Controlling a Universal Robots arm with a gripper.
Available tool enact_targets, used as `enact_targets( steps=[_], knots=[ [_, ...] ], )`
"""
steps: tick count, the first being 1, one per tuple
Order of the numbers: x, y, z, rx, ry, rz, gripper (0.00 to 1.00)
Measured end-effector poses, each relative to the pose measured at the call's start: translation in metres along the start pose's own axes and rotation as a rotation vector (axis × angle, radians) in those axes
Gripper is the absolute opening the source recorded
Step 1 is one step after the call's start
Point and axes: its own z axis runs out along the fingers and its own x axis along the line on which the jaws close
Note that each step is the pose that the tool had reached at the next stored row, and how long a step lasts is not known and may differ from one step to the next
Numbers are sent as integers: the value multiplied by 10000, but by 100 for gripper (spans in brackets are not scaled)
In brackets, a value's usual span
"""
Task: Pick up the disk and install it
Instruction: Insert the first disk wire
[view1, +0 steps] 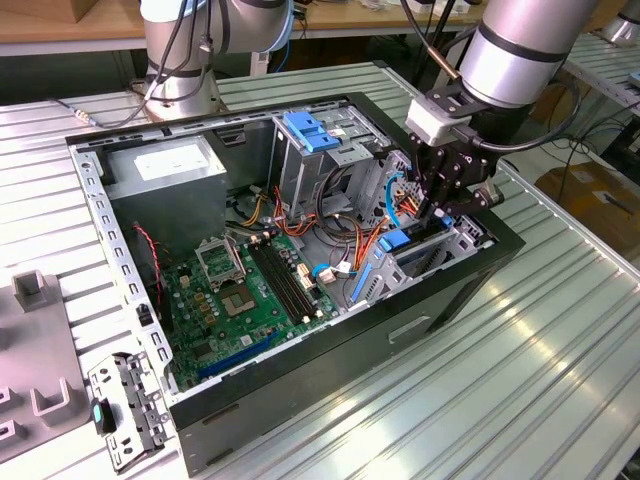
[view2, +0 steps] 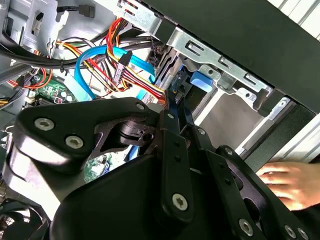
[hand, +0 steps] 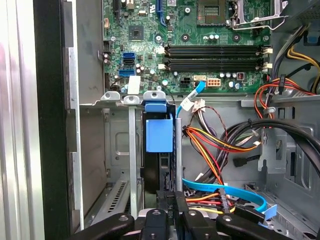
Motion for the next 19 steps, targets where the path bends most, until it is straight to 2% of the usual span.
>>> enact_targets(
  steps=[1, 2, 7, 11, 12, 13, 14, 19],
  knots=[
    [0, 0, 0, 0, 0, 0, 19],
    [0, -1, -11, 0, 3, -1, 25],
    [2, -5, -127, 0, 4, -2, 25],
    [2, -5, -129, 0, 2, -2, 24],
    [2, -5, -129, 0, 3, -2, 18],
    [2, -5, -130, 0, 2, -2, 18],
    [2, -5, -130, 0, 3, -2, 11],
    [2, -5, -132, 0, 2, -2, 11]
  ],
)
